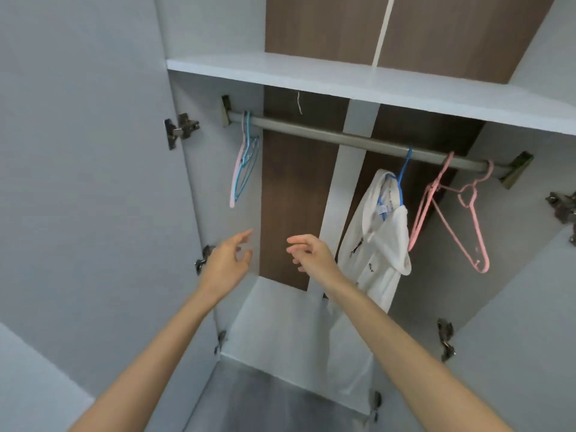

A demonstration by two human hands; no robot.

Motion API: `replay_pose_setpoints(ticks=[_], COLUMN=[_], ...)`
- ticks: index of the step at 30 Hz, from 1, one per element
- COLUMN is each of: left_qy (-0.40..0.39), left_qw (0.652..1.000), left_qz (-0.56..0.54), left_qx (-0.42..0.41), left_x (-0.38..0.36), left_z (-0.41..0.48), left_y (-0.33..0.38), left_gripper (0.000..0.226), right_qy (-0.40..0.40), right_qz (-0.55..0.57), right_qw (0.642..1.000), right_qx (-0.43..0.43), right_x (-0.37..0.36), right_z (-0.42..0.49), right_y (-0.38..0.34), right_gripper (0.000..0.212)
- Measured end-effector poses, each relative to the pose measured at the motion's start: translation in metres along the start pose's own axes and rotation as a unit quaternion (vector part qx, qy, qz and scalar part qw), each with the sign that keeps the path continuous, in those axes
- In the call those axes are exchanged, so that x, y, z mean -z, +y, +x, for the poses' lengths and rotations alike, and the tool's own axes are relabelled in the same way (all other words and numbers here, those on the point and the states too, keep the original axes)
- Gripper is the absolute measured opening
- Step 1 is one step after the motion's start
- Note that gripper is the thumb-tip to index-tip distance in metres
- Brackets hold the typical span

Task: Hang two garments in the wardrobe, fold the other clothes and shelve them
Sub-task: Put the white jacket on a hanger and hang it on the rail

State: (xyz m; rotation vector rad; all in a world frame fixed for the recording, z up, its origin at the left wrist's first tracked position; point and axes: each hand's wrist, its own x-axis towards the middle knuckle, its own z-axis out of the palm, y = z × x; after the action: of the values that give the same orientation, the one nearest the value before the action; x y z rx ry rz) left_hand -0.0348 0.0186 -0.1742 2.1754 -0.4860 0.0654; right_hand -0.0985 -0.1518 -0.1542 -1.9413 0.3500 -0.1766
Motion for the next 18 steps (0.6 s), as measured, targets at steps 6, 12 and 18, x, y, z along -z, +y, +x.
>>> replay_pose_setpoints(ticks=[6,12,18], left_qy=[0.028,0.029,0.011], left_qw=[0.995,0.987,0.966], left_qz=[-0.031,-0.024,-0.036], left_qx=[0.096,0.154,0.257], left_x=[0.052,0.109,0.177], left_z=[-0.098,-0.209,-0.345], left_y=[-0.059,-0.118,-0.195], left_gripper=[0.039,0.037,0.035], right_qy=[-0.123,-0.223,-0.307], right_qz=[0.022,0.008,-0.016], right_qw=[0.992,0.975,0.95], right_qx=[0.005,-0.015,-0.063], right_x=[-0.086,-0.183,-0.3], right_z=[-0.058,-0.136,-0.234], right_y=[-0.008,-0.003,0.018], right_gripper=[0.025,0.022,0.021])
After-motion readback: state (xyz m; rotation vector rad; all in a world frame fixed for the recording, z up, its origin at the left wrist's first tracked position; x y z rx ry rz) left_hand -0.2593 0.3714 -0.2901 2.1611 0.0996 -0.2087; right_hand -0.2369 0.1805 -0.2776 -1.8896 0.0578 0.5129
